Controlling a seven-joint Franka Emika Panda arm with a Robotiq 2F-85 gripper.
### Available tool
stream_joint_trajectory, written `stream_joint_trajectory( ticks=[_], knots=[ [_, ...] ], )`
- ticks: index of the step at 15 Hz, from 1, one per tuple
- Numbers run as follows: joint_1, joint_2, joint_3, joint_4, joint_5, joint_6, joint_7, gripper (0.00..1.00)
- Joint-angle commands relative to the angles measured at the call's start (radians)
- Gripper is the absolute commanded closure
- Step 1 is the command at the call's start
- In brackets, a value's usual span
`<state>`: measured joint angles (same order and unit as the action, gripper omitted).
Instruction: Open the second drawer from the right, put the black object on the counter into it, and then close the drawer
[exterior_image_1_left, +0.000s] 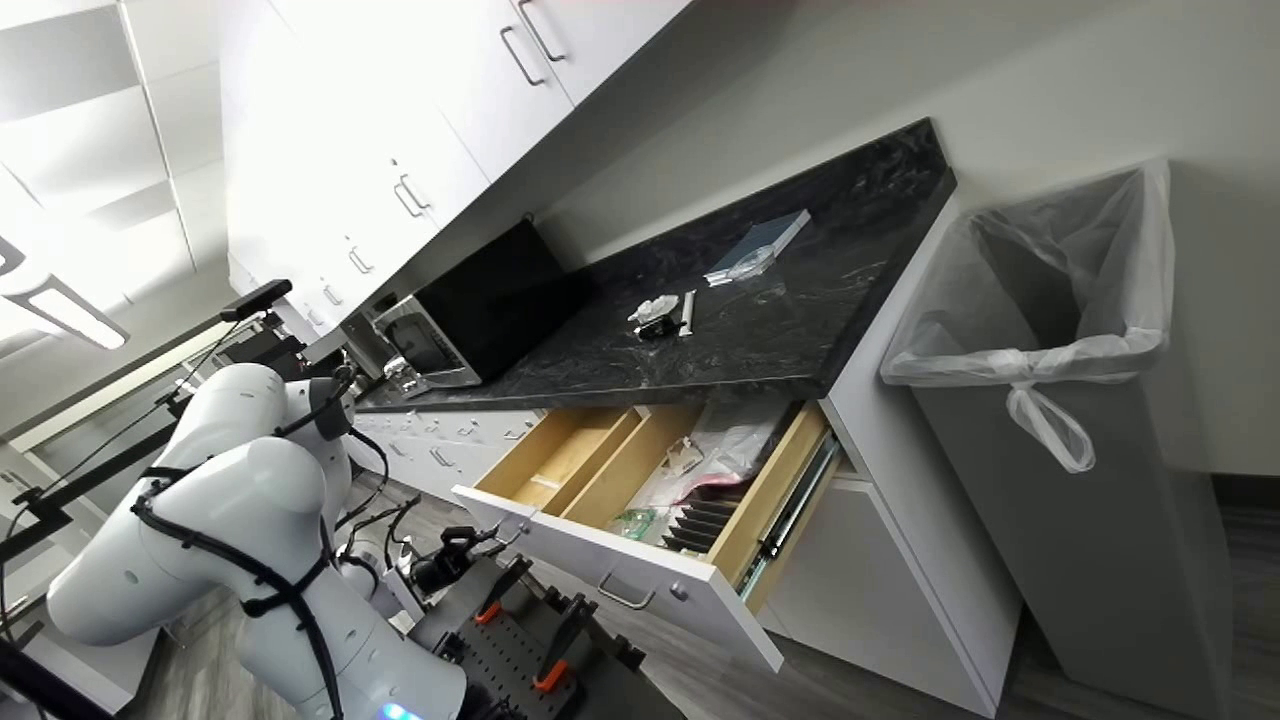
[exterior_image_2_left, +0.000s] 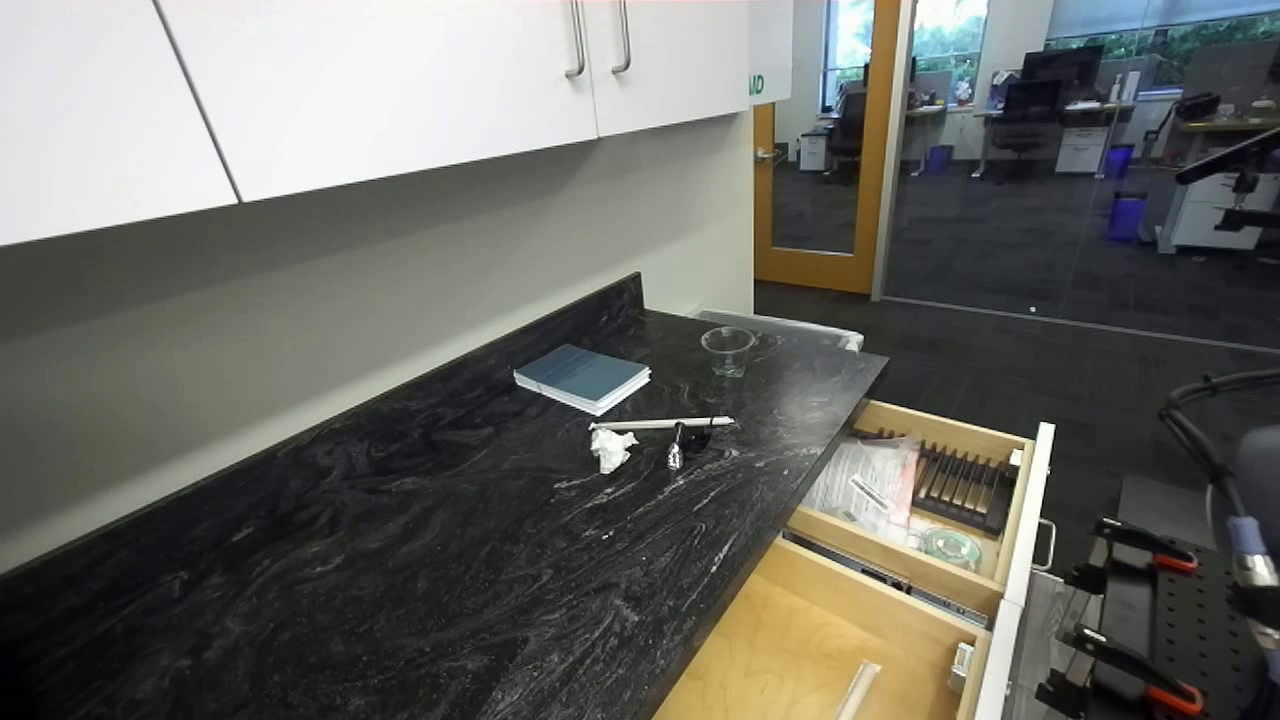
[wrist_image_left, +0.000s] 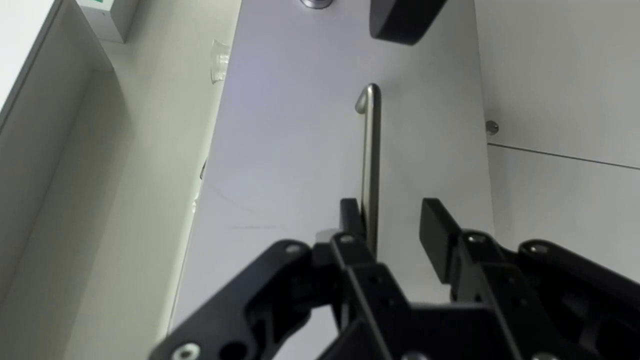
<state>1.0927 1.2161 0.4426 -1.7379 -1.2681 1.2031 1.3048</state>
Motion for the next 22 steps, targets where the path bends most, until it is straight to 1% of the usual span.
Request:
stream_joint_trajectory(
  ticks=[1,2,4,5,6,8,9,11,13,15,17,18,19,20,22],
  knots=[
    [0.006,-0.040,0.001,-0.010,-0.002,0.071,-0.112,0.34],
    [0.002,-0.066,0.013,-0.030,-0.022,0.110,-0.140,0.25],
    [0.014,-0.118,0.026,-0.049,-0.031,0.126,-0.203,0.10],
    [0.023,-0.148,0.033,-0.056,-0.037,0.135,-0.234,0.04],
    [0.028,-0.183,0.044,-0.065,-0.026,0.132,-0.266,0.00],
    [0.023,-0.257,0.071,-0.081,0.012,0.137,-0.330,0.00],
    [0.029,-0.297,0.076,-0.097,0.012,0.145,-0.351,0.00],
    [0.024,-0.383,0.080,-0.121,0.070,0.112,-0.401,0.00],
    [-0.012,-0.490,0.065,-0.181,0.140,0.112,-0.406,0.00],
    [-0.035,-0.576,0.035,-0.224,0.193,0.110,-0.417,0.00],
    [-0.072,-0.663,0.005,-0.270,0.226,0.116,-0.439,0.00],
    [-0.085,-0.701,-0.010,-0.291,0.216,0.110,-0.475,0.00],
    [-0.088,-0.717,-0.025,-0.291,0.200,0.086,-0.520,0.00],
    [-0.054,-0.632,-0.030,-0.223,0.203,0.100,-0.463,0.00],
    [-0.066,-0.654,-0.042,-0.228,0.201,0.102,-0.478,0.00]
  ],
)
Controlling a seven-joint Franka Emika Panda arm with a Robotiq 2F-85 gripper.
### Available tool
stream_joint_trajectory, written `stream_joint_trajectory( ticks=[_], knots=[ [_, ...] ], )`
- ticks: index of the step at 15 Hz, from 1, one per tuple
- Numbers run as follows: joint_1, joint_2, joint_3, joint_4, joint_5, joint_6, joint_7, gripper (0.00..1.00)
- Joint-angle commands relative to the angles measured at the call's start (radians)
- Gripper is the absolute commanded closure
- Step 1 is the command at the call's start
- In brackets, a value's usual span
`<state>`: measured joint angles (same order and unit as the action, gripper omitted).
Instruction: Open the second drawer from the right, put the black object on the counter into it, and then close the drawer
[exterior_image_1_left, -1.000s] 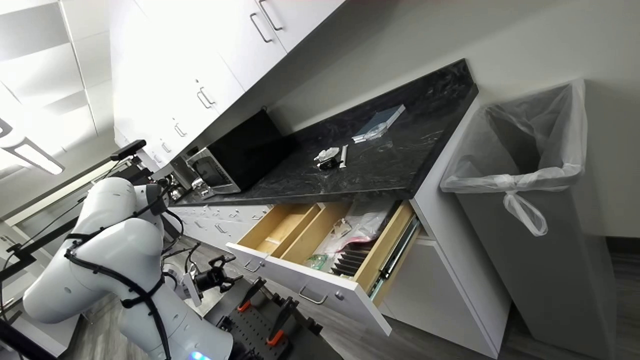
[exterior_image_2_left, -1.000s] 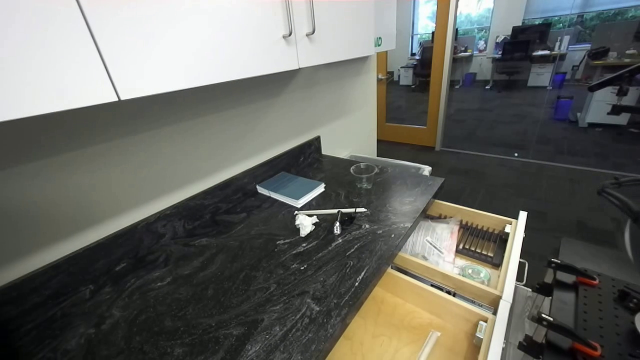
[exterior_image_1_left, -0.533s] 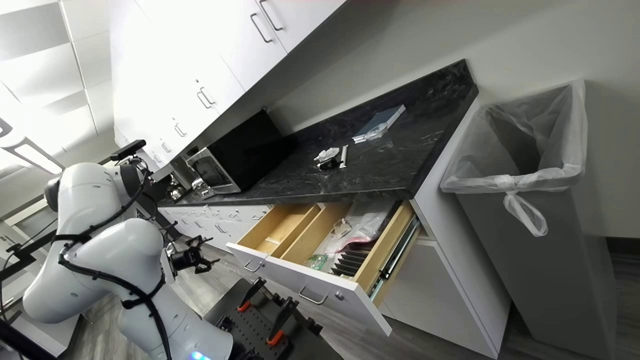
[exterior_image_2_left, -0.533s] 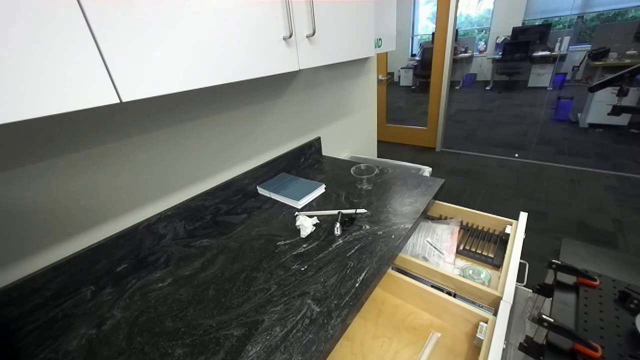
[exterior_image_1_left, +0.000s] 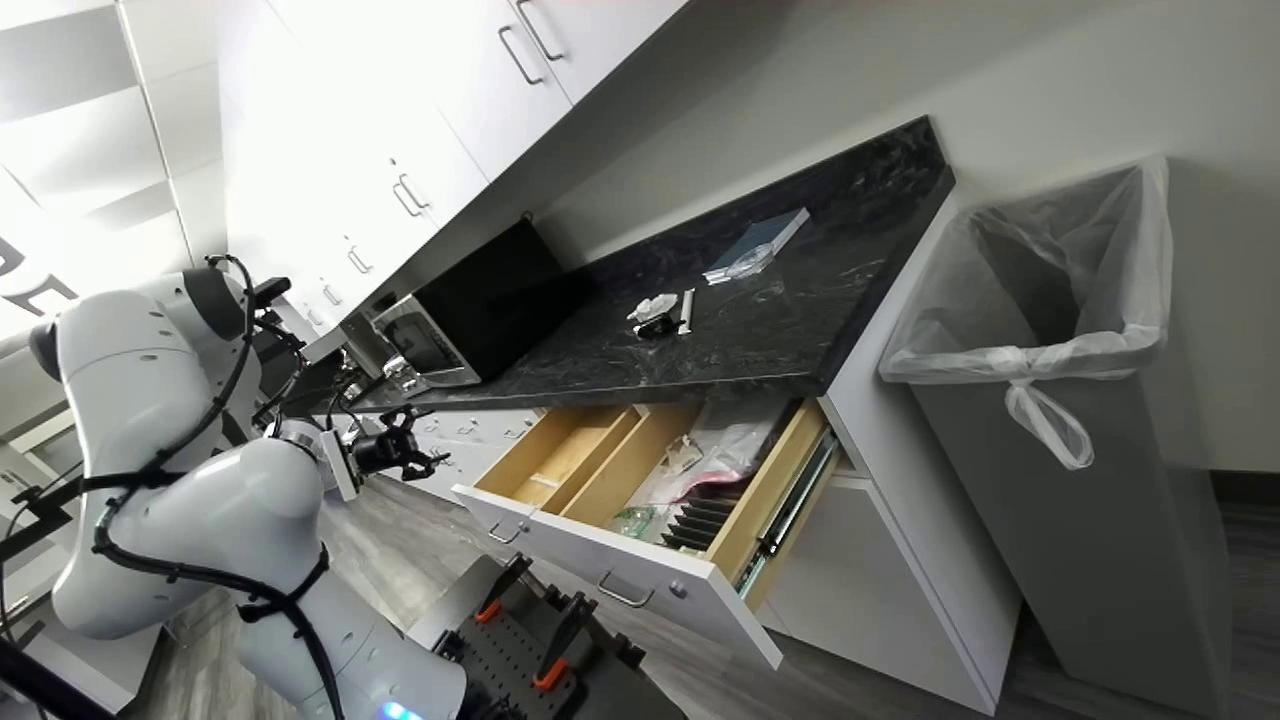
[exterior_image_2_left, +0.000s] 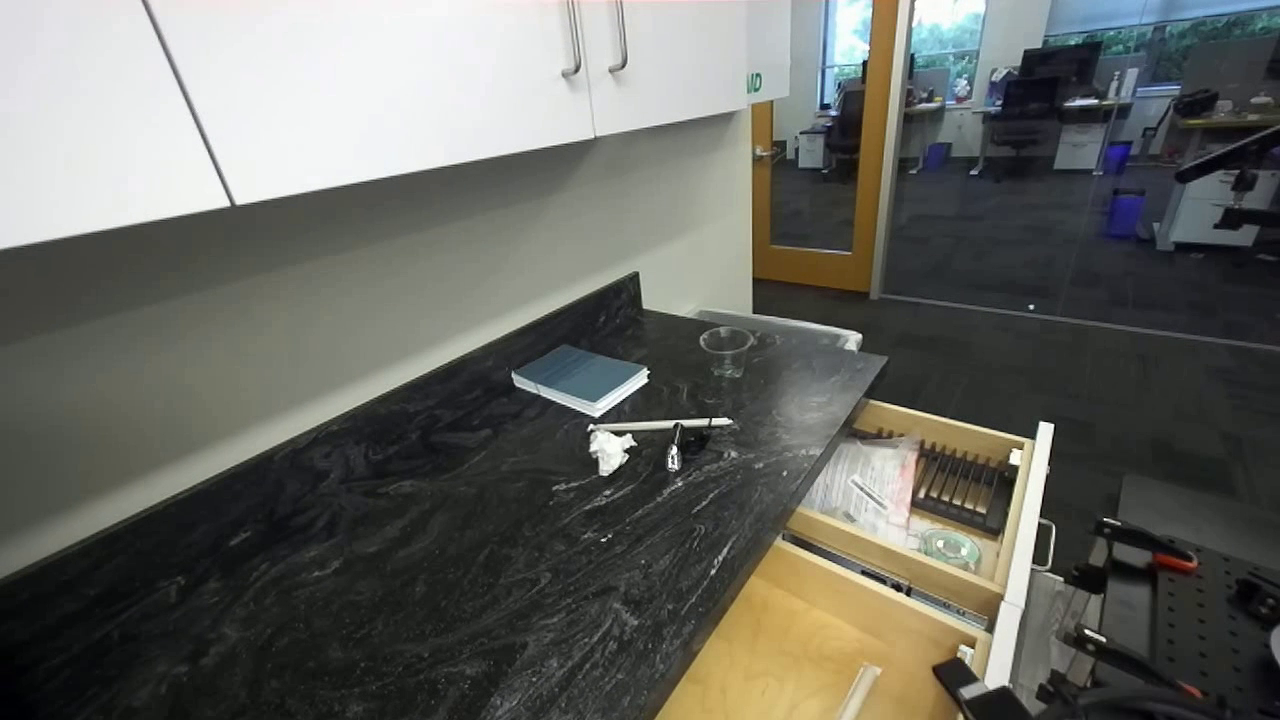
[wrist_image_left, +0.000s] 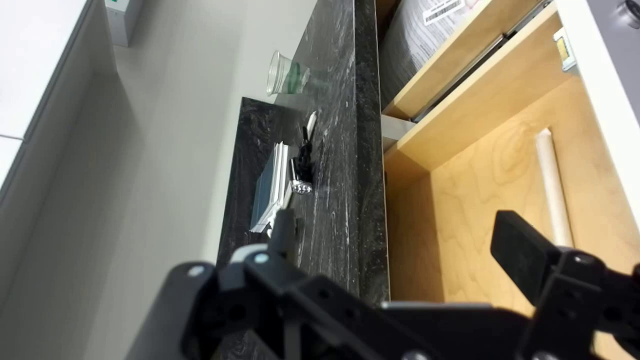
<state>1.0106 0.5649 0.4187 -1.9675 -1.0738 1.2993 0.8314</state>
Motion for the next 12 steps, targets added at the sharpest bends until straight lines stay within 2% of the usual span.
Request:
stream_joint_trajectory(
  ticks=[1,3,4,9,12],
  knots=[
    [0.022,0.002,-0.018,0.002,0.006,0.006,-0.004,0.00],
    [0.040,0.019,-0.019,0.004,0.007,0.006,-0.001,0.00],
    [0.028,0.000,-0.028,-0.001,0.023,0.008,0.030,0.00],
    [-0.074,-0.183,-0.051,-0.121,0.120,0.072,0.202,0.00],
    [-0.165,-0.342,-0.044,-0.230,0.152,0.170,0.247,0.00]
  ],
)
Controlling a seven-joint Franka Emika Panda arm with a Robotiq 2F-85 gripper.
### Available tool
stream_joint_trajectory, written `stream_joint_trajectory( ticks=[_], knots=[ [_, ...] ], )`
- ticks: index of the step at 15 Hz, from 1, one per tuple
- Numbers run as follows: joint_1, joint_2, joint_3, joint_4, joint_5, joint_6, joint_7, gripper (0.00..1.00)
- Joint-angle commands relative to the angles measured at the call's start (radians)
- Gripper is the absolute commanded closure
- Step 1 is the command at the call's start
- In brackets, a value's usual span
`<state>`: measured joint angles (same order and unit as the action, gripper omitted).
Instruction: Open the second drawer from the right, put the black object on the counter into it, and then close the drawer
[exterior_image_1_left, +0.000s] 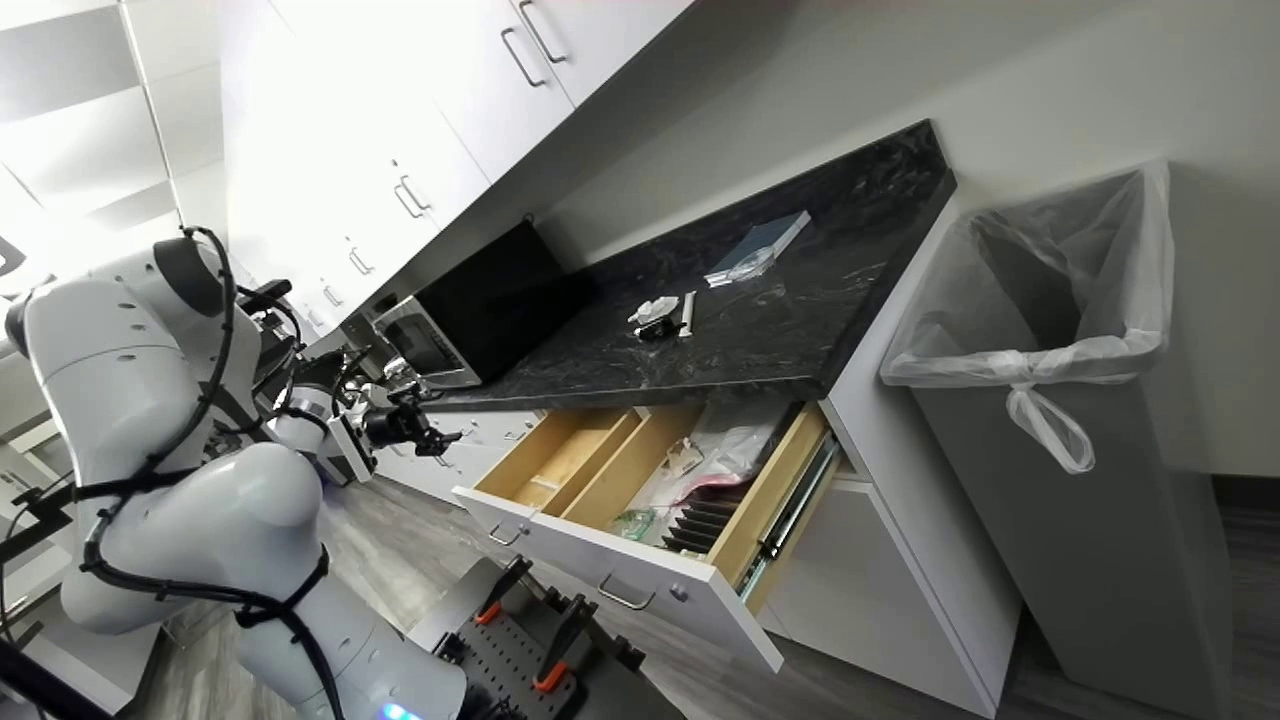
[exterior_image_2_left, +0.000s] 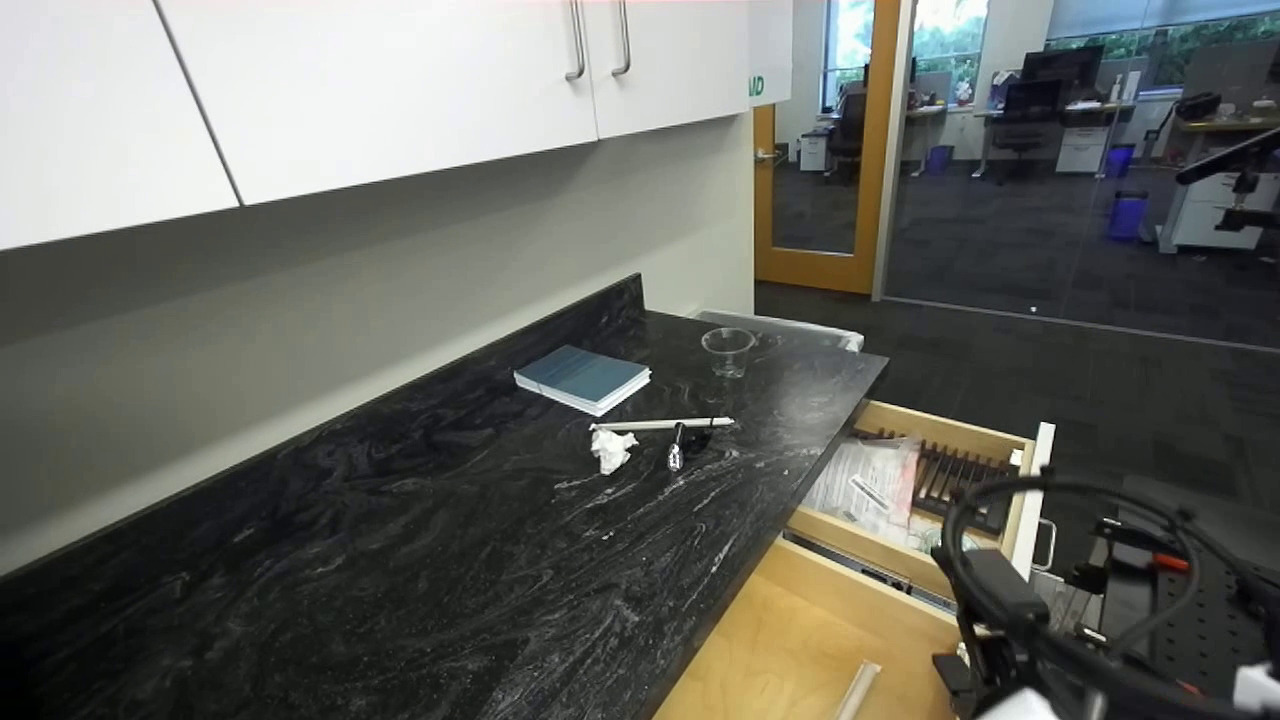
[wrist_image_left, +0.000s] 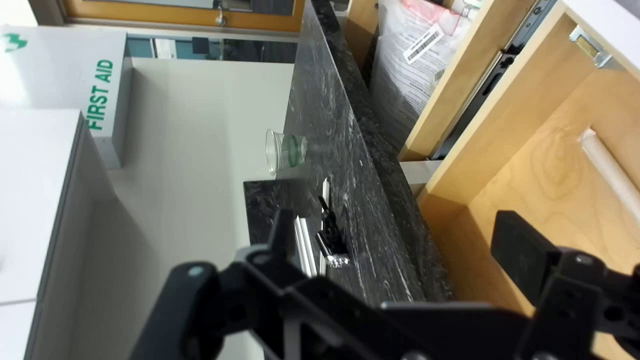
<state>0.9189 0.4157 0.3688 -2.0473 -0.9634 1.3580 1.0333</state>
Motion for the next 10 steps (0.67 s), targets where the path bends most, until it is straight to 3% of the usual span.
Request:
stream_joint_trajectory(
  ticks=[1,7,8,9,10],
  knots=[
    [-0.103,-0.244,0.004,-0.179,0.042,0.146,0.057,0.00],
    [-0.266,-0.539,0.007,-0.356,0.023,0.423,0.085,0.00],
    [-0.277,-0.561,0.017,-0.375,0.026,0.486,0.070,0.00],
    [-0.285,-0.463,0.031,-0.288,0.021,0.387,0.067,0.00],
    [-0.295,-0.497,0.033,-0.315,0.022,0.433,0.066,0.00]
  ],
)
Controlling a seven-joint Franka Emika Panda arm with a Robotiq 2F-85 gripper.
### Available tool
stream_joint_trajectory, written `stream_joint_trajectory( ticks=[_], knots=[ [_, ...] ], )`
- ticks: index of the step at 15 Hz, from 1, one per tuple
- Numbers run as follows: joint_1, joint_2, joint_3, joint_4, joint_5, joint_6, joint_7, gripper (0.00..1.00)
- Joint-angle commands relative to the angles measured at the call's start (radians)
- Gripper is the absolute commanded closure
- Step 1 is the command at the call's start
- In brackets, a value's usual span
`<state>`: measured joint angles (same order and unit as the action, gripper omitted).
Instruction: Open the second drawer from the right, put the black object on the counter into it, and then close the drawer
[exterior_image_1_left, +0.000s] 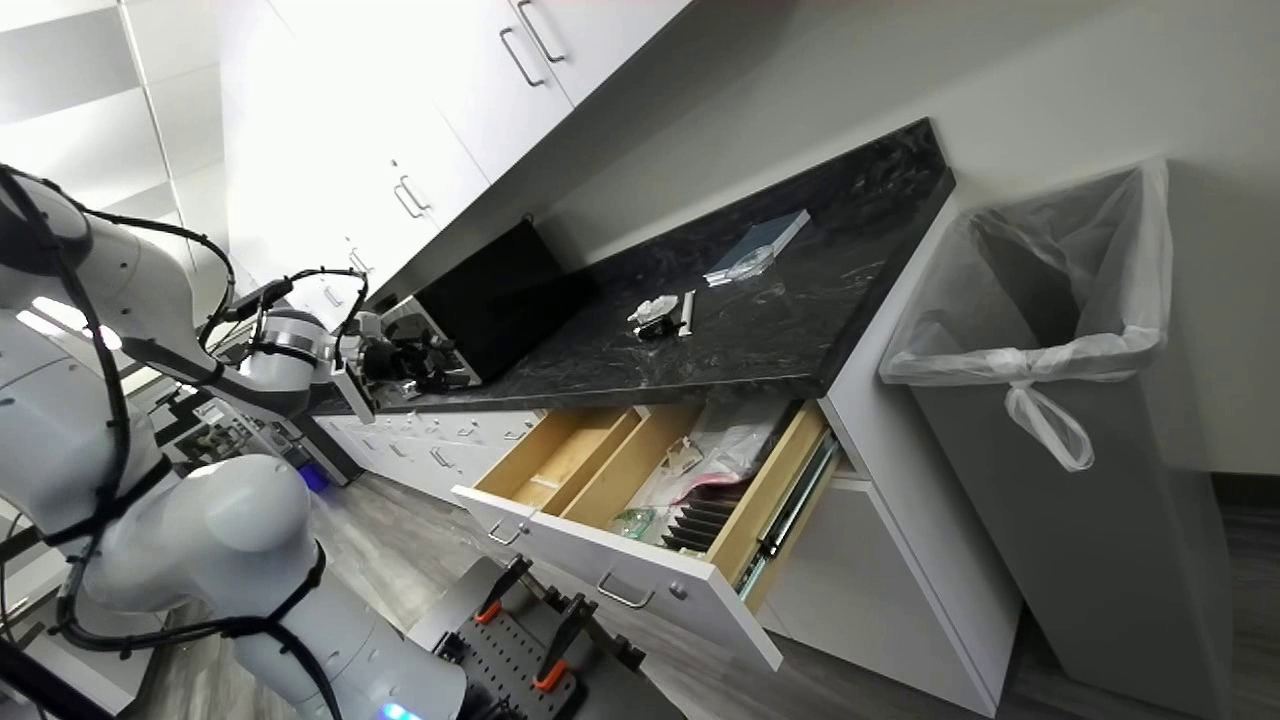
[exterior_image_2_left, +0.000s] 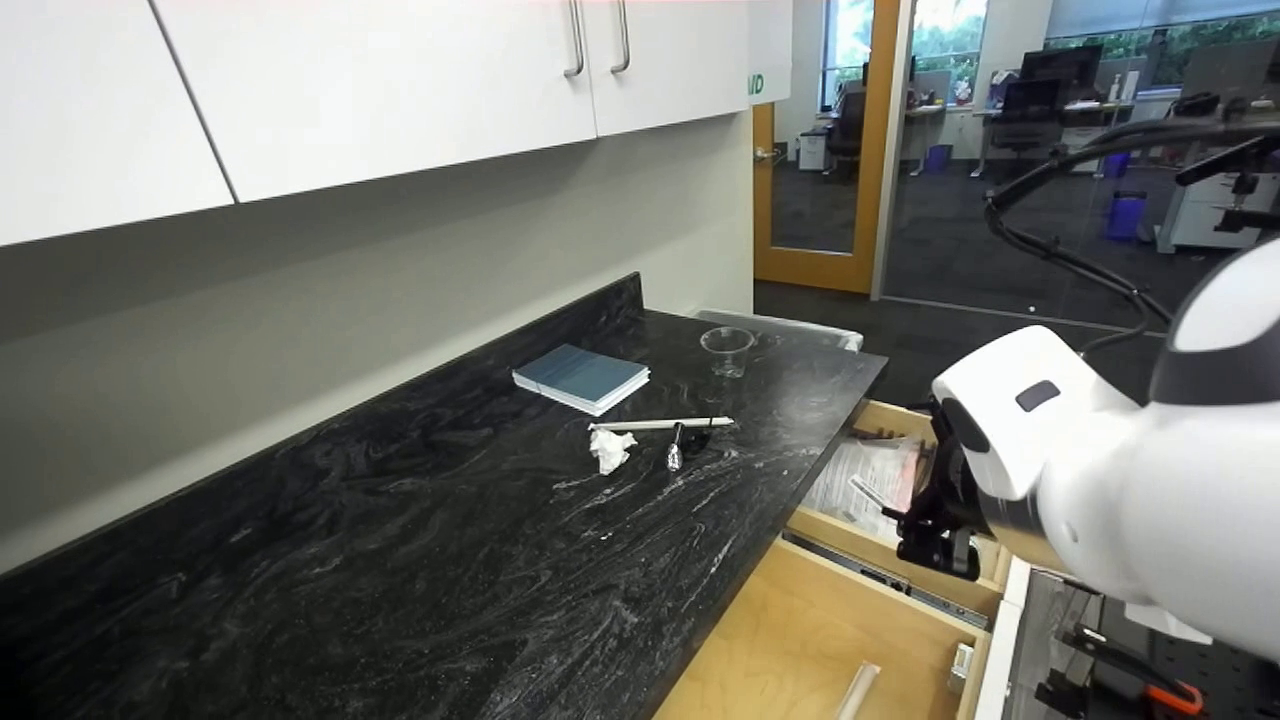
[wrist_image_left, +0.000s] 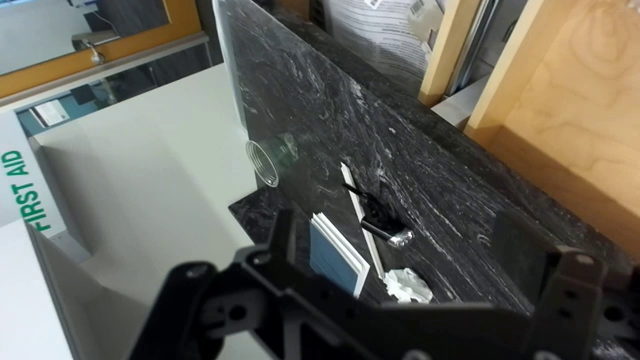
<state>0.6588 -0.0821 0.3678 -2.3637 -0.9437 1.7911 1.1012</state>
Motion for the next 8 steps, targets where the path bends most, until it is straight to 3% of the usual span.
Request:
stream_joint_trajectory(
  ticks=[1,6,8],
  knots=[
    [-0.037,-0.023,0.037,-0.018,0.003,0.019,-0.003,0.00],
    [-0.084,-0.025,0.016,-0.001,-0.041,0.022,-0.015,0.00],
    [-0.140,-0.036,-0.013,0.026,-0.069,0.054,-0.130,0.00]
  ],
)
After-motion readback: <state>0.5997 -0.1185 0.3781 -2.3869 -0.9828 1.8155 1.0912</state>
